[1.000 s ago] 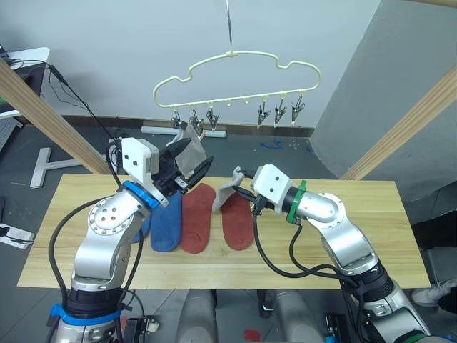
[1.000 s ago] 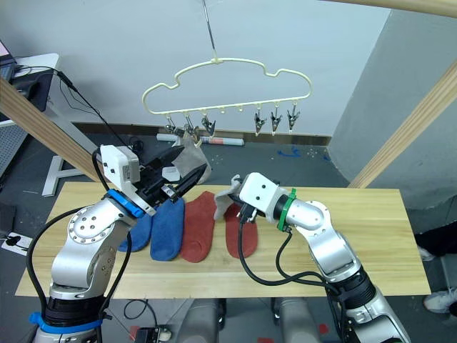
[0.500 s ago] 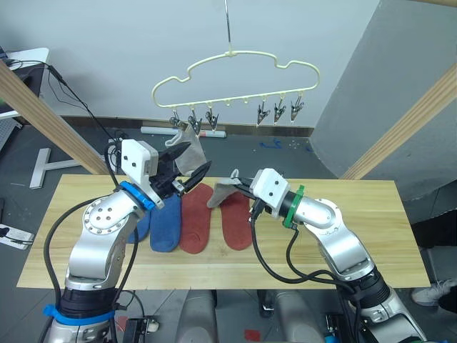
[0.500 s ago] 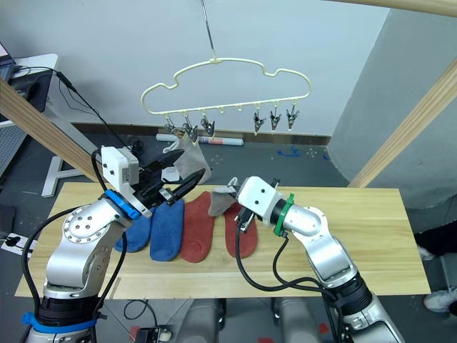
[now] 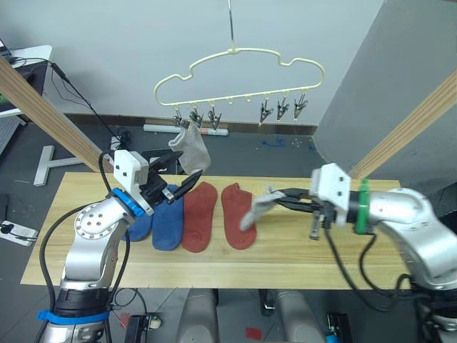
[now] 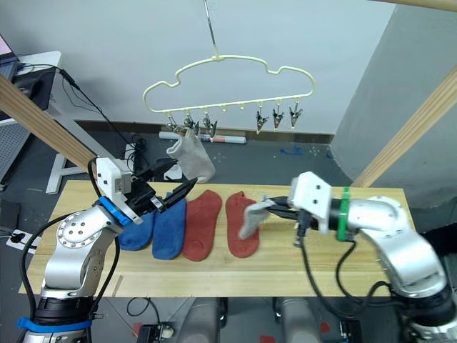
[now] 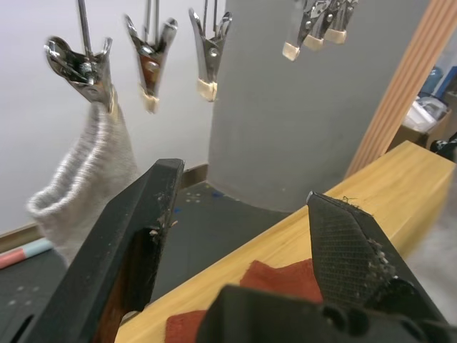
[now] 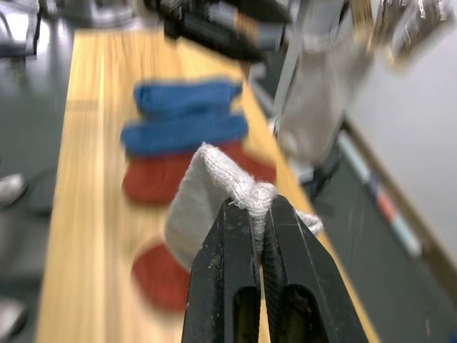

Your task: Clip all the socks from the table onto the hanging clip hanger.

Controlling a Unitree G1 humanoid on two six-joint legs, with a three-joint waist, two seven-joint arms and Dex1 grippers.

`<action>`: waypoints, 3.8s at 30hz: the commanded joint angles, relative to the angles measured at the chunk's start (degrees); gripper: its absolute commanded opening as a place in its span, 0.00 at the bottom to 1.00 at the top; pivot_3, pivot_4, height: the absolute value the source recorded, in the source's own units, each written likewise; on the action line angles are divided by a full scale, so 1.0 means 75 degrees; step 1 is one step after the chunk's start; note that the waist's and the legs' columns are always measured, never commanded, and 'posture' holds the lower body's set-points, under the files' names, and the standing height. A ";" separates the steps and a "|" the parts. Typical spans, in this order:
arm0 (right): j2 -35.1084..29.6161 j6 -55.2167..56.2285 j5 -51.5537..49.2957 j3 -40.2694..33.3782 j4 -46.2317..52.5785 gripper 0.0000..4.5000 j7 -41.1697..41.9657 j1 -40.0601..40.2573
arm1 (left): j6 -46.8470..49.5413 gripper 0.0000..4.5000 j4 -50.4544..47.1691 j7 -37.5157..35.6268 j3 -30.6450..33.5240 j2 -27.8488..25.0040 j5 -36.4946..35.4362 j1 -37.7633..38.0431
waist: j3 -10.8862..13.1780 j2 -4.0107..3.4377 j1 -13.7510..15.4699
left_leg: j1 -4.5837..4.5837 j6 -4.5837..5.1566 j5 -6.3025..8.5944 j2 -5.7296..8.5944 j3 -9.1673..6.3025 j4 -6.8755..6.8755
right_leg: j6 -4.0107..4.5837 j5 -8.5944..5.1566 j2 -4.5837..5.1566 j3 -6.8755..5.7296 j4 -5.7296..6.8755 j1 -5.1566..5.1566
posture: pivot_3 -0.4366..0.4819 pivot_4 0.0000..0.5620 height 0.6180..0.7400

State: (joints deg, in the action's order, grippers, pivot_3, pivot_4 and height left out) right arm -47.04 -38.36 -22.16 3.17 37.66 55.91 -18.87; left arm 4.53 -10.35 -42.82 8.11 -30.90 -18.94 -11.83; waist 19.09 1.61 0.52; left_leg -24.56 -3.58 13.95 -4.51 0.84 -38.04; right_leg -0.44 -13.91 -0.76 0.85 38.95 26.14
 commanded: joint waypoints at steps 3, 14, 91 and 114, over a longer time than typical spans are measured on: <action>-0.0433 -0.0389 0.0864 0.1053 -0.0275 0.01 -0.0413 -0.0078 | -0.0108 0.71 -0.0367 -0.0259 -0.0131 0.0031 -0.0262 -0.0101 | 0.0001 0.0001 -0.0090 | 0.0003 0.0000 0.0000 -0.0004 0.0001 0.0000 | 0.0000 -0.0001 -0.0005 0.0006 0.0001 0.0001 | 0.49 0.65 0.70; 0.1304 0.0074 0.2374 0.2449 -0.1972 0.56 -0.1656 -0.0865 | 0.0823 1.00 -0.1186 0.0338 -0.0181 0.0183 -0.0451 -0.0229 | 0.0019 0.0002 -0.0063 | 0.0009 0.0000 -0.0002 -0.0005 0.0033 -0.0001 | -0.0003 -0.0002 -0.0008 0.0008 -0.0002 0.0009 | 0.51 0.64 0.70; 0.2493 0.0871 0.0623 0.0692 -0.1105 0.89 -0.2027 -0.1326 | 0.0046 0.74 0.0413 0.4873 -0.0580 0.2581 0.2261 -0.1694 | 0.0023 0.0007 -0.0088 | 0.0002 0.0001 -0.0002 -0.0001 0.0022 -0.0004 | -0.0003 -0.0001 -0.0004 -0.0001 -0.0001 0.0004 | 0.46 0.66 0.70; 0.2493 0.0920 0.0632 0.0681 -0.1159 0.89 -0.2046 -0.1319 | 0.0043 0.74 0.0810 0.5006 -0.0449 0.2786 0.2087 -0.2445 | 0.0023 0.0008 -0.0088 | 0.0001 0.0001 -0.0002 0.0000 0.0023 -0.0002 | -0.0004 -0.0002 -0.0004 -0.0001 -0.0005 0.0004 | 0.46 0.65 0.70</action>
State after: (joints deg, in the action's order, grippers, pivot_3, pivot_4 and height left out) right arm -28.25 -32.87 -16.97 9.65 27.76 40.93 -29.17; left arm 5.12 -2.23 -5.50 4.46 -10.19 -2.98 -29.67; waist 19.27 1.67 -0.14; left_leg -24.55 -3.58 13.94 -4.51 1.01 -38.05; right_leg -0.47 -13.92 -0.78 0.84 38.92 26.17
